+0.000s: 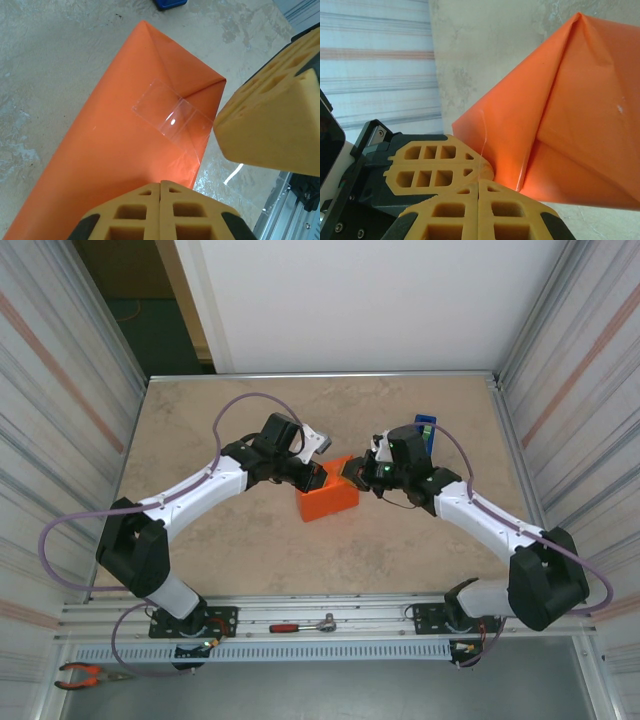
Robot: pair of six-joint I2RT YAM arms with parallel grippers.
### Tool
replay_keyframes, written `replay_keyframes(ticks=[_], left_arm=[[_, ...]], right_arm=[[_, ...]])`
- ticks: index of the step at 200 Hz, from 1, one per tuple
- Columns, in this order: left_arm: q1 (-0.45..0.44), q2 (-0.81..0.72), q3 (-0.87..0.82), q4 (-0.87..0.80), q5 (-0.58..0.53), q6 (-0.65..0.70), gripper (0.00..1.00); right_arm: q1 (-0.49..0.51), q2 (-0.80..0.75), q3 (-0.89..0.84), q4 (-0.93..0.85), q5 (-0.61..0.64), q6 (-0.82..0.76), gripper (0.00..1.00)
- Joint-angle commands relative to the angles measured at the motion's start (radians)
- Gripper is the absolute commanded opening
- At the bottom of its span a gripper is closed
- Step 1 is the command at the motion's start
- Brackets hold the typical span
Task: Wrap the gift box in paper
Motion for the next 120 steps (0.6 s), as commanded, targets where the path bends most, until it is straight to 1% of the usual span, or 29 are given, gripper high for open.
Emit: replay_keyframes(ticks=[1, 120], left_arm=[[-0.017, 0.06, -0.053, -0.081, -0.021, 0.02, 0.0], [-0.019, 0.056, -0.054, -0.082, -0.02, 0.024, 0.0]], right_arm=[[0.009, 0.013, 0.022, 0.028, 0.013, 0.024, 0.0], [0.027, 0.042, 0.023, 0.053, 0.023, 0.028, 0.0]])
